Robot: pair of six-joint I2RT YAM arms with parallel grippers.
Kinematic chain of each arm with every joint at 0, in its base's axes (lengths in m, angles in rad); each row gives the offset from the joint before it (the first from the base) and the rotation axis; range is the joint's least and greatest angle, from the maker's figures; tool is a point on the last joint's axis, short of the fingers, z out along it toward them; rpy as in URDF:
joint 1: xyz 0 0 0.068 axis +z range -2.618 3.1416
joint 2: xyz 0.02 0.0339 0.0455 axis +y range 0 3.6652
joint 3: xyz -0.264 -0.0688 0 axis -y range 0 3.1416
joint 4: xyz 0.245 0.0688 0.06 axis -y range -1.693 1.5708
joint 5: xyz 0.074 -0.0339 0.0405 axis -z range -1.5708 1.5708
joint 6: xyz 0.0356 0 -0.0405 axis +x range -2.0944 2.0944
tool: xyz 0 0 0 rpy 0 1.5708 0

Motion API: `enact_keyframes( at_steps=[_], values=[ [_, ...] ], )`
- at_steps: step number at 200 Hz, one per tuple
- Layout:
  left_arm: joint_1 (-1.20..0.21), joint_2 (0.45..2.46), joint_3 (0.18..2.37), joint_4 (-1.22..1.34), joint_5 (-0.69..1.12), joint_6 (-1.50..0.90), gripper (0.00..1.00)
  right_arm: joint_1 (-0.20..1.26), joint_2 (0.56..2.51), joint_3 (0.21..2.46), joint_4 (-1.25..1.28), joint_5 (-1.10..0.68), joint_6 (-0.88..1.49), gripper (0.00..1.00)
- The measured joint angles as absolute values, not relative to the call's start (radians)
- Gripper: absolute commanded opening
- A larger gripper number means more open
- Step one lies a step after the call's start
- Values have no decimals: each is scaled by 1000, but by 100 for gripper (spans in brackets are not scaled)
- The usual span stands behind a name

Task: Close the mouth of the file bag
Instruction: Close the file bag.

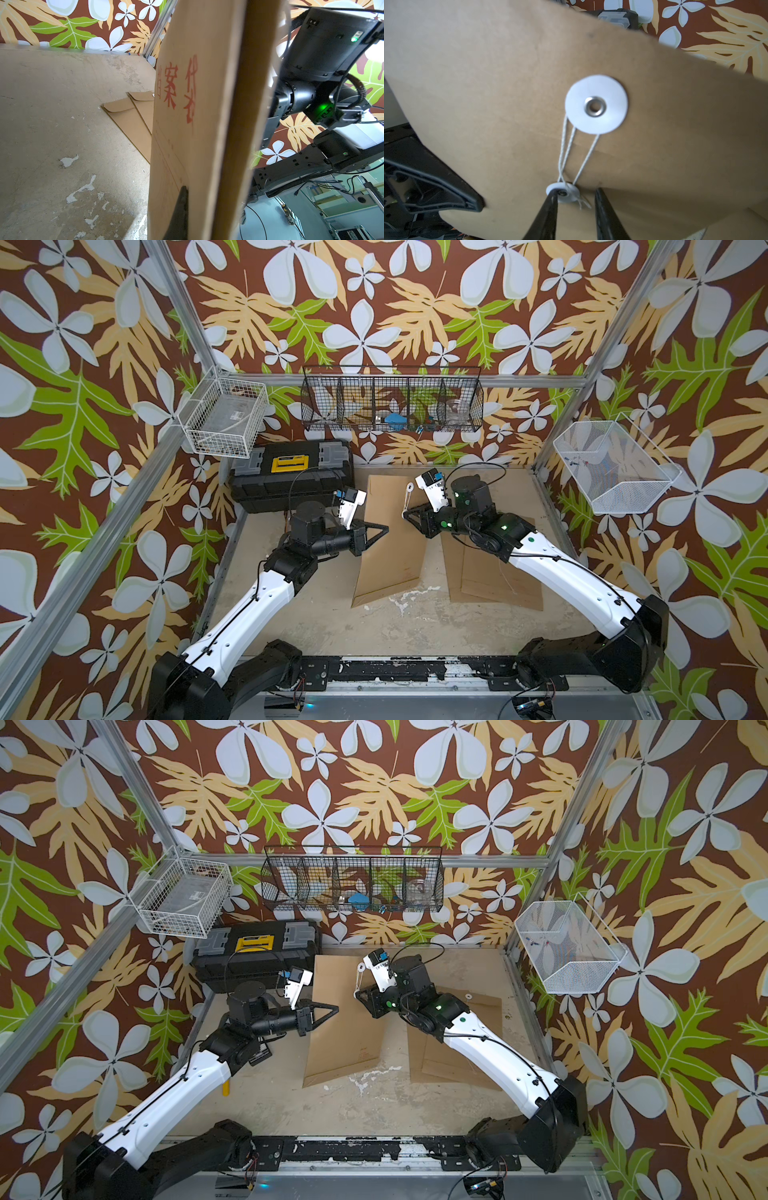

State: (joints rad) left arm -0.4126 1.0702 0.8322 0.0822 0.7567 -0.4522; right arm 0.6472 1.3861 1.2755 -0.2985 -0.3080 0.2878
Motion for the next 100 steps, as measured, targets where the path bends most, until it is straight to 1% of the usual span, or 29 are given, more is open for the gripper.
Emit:
enact_keyframes(
  at_steps=[19, 42, 66, 84, 100],
  values=[
    [-413, 1071, 832, 81, 759, -453, 0, 648, 1388, 1274, -291, -307, 289, 22],
    [-413, 1071, 832, 81, 764, -456, 0, 648, 1394, 1274, -281, -291, 292, 11],
    [-413, 1068, 832, 80, 767, -456, 0, 648, 1397, 1274, -279, -265, 303, 4],
    [-413, 1066, 832, 80, 767, -454, 0, 648, 1389, 1271, -278, -256, 304, 0],
    [-413, 1066, 833, 79, 765, -447, 0, 647, 1370, 1262, -278, -255, 308, 0]
  ],
)
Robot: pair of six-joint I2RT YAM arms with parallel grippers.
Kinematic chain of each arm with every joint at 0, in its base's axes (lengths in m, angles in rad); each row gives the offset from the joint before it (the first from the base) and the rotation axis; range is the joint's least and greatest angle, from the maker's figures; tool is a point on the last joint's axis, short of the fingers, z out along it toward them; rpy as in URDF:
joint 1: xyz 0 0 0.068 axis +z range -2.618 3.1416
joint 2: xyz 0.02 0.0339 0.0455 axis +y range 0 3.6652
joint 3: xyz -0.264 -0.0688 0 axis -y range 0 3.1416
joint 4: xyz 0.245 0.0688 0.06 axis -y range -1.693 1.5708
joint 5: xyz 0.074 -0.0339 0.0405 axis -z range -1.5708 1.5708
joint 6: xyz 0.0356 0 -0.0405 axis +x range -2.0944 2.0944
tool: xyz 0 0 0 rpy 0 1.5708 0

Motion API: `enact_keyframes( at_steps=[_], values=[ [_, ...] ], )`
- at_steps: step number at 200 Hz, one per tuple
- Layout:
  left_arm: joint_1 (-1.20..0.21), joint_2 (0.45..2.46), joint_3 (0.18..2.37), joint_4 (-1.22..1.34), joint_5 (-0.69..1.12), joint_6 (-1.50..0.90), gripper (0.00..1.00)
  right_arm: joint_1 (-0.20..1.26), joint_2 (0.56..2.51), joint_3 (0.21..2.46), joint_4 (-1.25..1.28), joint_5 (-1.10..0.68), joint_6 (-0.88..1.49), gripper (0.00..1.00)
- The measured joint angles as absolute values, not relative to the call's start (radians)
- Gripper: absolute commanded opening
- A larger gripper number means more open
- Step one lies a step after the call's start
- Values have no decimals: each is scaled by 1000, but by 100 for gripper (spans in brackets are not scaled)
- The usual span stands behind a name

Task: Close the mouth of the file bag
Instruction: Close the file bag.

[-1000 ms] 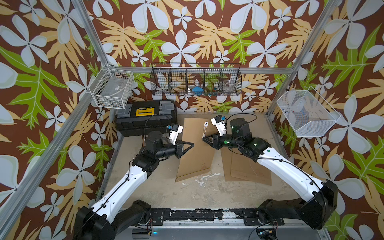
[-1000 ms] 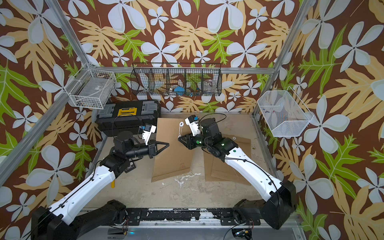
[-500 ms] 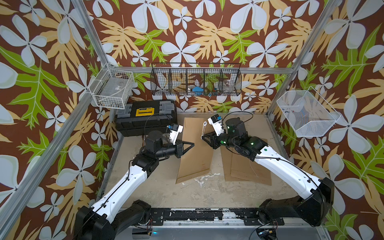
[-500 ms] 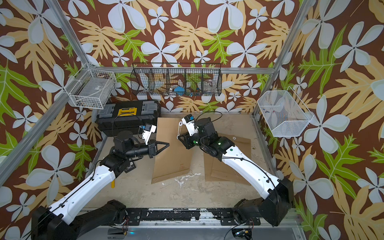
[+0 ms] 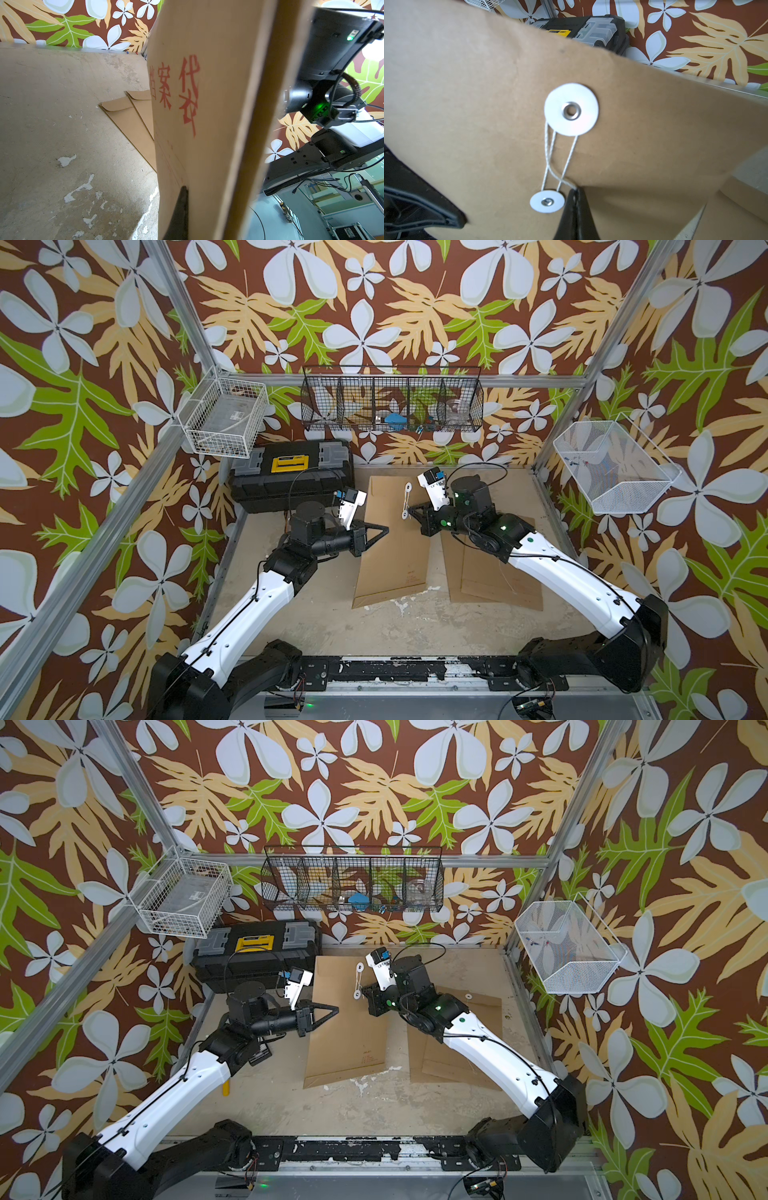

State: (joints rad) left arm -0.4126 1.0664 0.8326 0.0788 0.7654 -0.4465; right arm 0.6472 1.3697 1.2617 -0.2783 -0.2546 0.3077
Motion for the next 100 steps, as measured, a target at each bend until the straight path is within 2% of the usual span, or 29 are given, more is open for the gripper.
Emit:
enact_keyframes(
  at_steps=[40, 100],
  values=[
    [-413, 1069, 844, 77, 765, -436, 0, 619, 1337, 1240, -278, -292, 332, 0],
    [-413, 1069, 847, 57, 765, -417, 0, 594, 1328, 1267, -326, -243, 329, 0]
  ],
)
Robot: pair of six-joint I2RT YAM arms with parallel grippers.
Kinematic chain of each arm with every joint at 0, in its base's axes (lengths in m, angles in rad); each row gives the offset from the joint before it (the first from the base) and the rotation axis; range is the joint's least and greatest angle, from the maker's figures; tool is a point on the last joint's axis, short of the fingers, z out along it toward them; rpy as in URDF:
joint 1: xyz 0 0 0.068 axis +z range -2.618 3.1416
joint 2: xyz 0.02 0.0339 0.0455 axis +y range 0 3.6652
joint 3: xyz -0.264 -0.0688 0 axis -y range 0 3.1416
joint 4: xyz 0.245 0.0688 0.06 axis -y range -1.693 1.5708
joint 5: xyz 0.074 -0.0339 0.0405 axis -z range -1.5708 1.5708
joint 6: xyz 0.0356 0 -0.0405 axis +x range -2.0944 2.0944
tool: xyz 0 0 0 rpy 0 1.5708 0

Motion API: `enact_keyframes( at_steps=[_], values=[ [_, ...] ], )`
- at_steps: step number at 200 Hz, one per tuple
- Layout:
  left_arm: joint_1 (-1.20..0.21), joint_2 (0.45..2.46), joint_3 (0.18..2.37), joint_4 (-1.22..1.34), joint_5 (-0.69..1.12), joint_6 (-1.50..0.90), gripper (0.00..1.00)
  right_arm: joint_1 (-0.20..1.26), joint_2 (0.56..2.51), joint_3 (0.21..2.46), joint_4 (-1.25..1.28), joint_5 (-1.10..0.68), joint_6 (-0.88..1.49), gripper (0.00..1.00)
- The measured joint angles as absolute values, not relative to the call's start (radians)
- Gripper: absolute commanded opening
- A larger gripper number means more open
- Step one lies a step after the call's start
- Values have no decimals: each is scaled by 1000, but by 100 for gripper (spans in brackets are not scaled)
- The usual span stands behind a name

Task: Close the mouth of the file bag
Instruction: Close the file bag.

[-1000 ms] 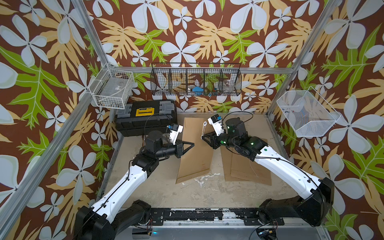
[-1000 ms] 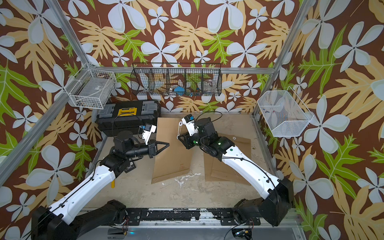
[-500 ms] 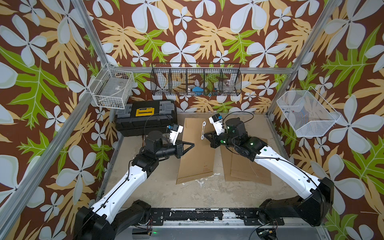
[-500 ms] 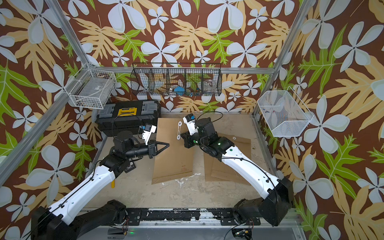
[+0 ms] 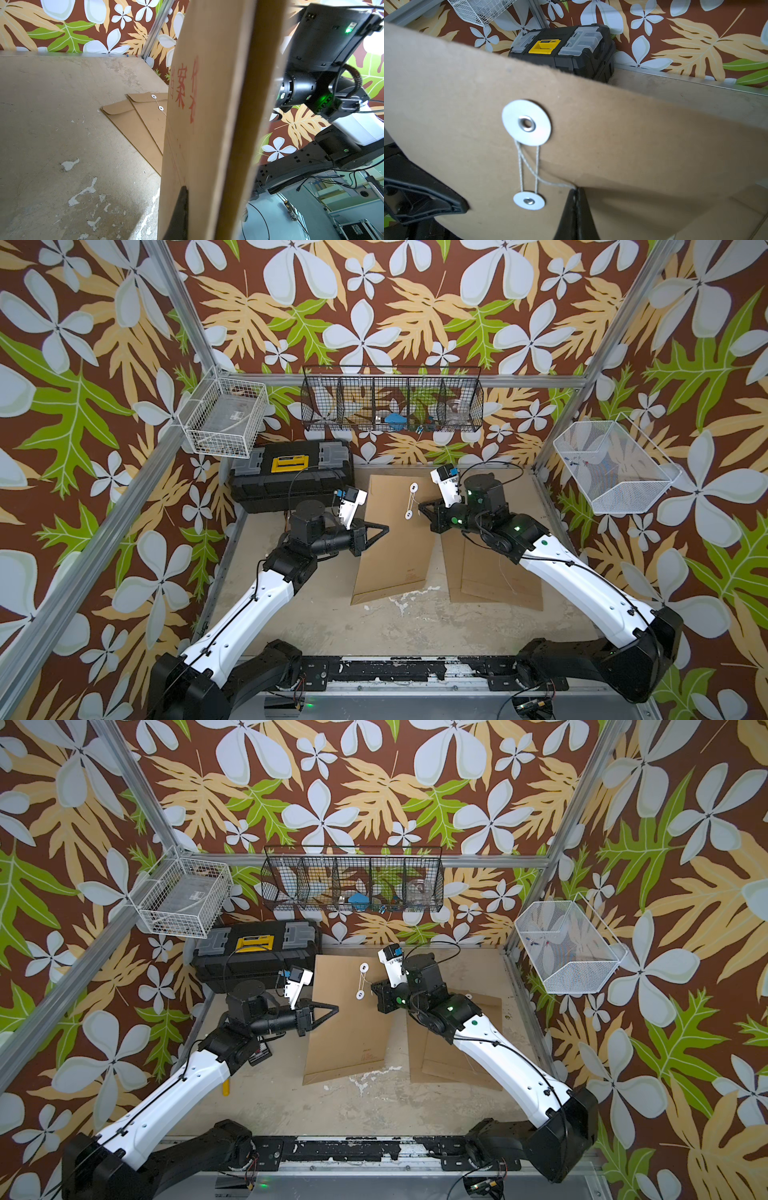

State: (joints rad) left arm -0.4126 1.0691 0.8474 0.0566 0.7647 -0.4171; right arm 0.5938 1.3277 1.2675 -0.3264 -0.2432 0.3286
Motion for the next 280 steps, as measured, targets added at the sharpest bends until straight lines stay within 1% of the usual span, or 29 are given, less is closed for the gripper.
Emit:
enact_keyframes(
  at_steps=[87, 117, 133, 143, 159, 169, 187, 200, 216, 252, 280],
  values=[
    [-413, 1052, 857, 10, 773, -375, 0, 576, 1334, 1324, -398, -103, 329, 0],
    [-413, 1046, 857, -7, 782, -361, 0, 576, 1328, 1336, -399, -99, 330, 0],
    [-413, 1045, 859, -22, 771, -358, 0, 575, 1303, 1319, -393, -130, 332, 0],
    [-413, 1046, 868, -39, 764, -355, 0, 575, 1274, 1287, -383, -149, 331, 6],
    [-413, 1046, 891, -49, 759, -339, 0, 575, 1231, 1234, -377, -178, 310, 21],
    [-413, 1047, 905, -52, 760, -331, 0, 574, 1218, 1219, -375, -197, 287, 28],
    [-413, 1048, 918, -65, 765, -313, 0, 572, 1202, 1205, -356, -231, 262, 38],
    [-413, 1048, 921, -83, 772, -310, 0, 571, 1203, 1204, -334, -251, 250, 43],
    [-413, 1048, 923, -95, 781, -310, 0, 571, 1221, 1207, -315, -266, 238, 45],
    [-413, 1041, 931, -100, 817, -310, 0, 598, 1266, 1220, -284, -262, 202, 46],
    [-416, 1034, 939, -100, 841, -310, 0, 611, 1279, 1210, -236, -261, 192, 42]
  ],
)
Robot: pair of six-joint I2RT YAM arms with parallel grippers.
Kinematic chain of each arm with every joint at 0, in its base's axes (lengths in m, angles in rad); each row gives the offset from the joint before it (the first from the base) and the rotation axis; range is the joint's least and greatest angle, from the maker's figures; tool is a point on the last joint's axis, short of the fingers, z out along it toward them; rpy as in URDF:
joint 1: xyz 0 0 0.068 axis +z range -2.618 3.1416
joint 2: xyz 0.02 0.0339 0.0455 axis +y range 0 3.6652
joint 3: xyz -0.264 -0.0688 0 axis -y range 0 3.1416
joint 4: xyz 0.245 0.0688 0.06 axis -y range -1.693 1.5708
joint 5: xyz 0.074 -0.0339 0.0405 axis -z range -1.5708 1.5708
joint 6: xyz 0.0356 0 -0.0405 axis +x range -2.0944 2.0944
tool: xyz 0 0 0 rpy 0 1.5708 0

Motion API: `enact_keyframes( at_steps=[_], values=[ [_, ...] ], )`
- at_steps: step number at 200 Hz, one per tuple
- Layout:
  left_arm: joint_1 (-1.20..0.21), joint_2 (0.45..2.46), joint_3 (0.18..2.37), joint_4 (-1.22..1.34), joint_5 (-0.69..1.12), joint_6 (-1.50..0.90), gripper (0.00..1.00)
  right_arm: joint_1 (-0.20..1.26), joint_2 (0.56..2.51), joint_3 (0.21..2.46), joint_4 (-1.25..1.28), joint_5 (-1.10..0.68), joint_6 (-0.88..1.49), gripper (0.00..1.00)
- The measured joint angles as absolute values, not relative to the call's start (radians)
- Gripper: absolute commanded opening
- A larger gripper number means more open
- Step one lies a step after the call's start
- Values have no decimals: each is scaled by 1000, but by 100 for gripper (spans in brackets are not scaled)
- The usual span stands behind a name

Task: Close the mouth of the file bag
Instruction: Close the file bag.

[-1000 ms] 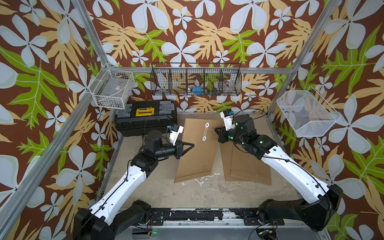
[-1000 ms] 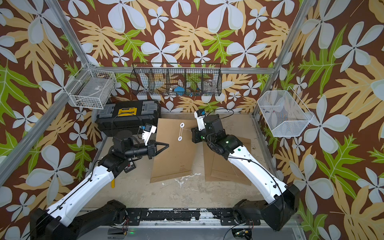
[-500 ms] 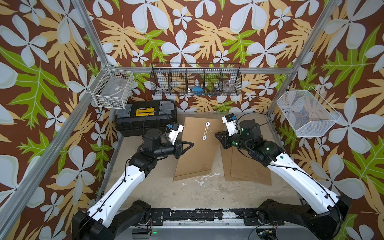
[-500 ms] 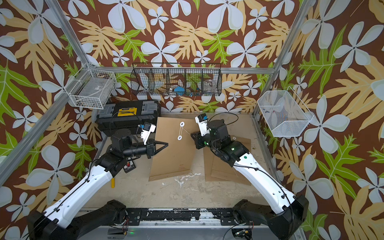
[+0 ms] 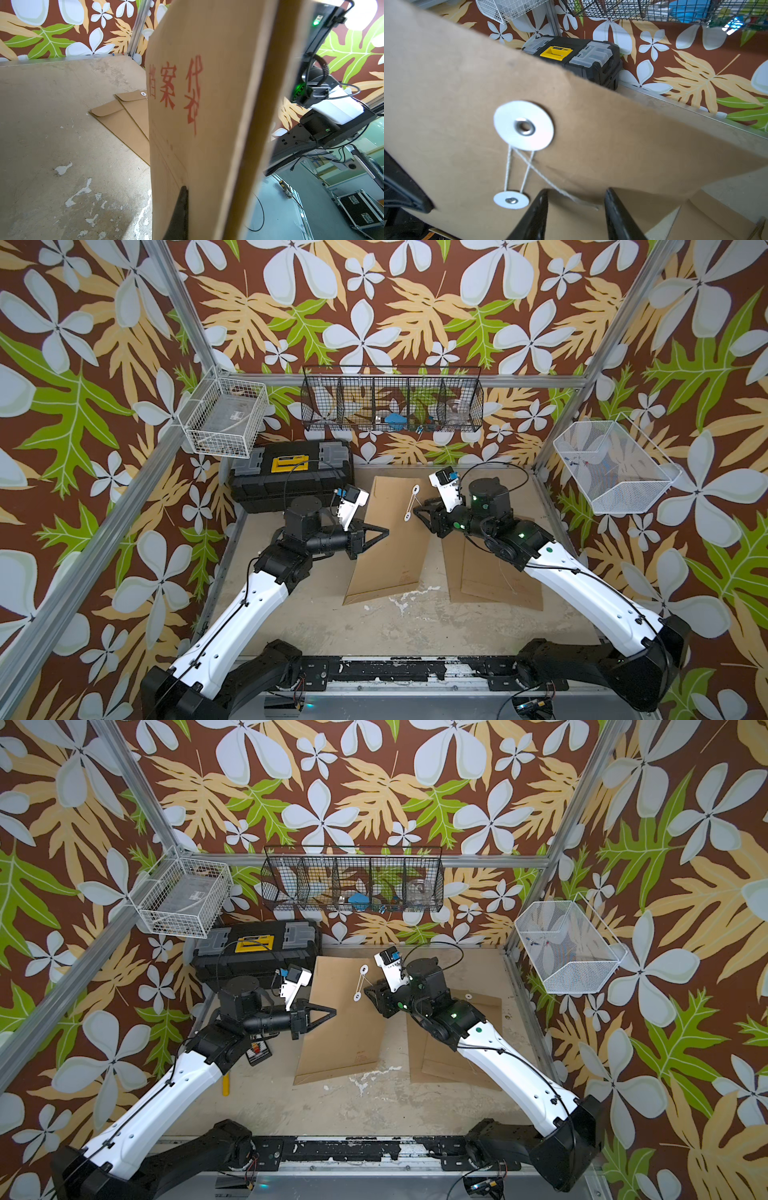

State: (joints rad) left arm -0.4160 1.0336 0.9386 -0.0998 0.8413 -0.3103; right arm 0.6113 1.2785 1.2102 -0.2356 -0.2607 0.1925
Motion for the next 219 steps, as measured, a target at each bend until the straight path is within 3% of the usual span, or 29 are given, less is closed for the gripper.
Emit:
enact_keyframes(
  at_steps=[109, 161, 219],
  values=[
    [-422, 1044, 943, -101, 868, -311, 0, 689, 1311, 1205, -157, -104, 132, 21],
    [-422, 1045, 943, -113, 863, -292, 0, 688, 1320, 1211, -166, -102, 118, 6],
    [-423, 1045, 943, -134, 837, -261, 0, 688, 1293, 1212, -199, -107, 120, 0]
  ],
)
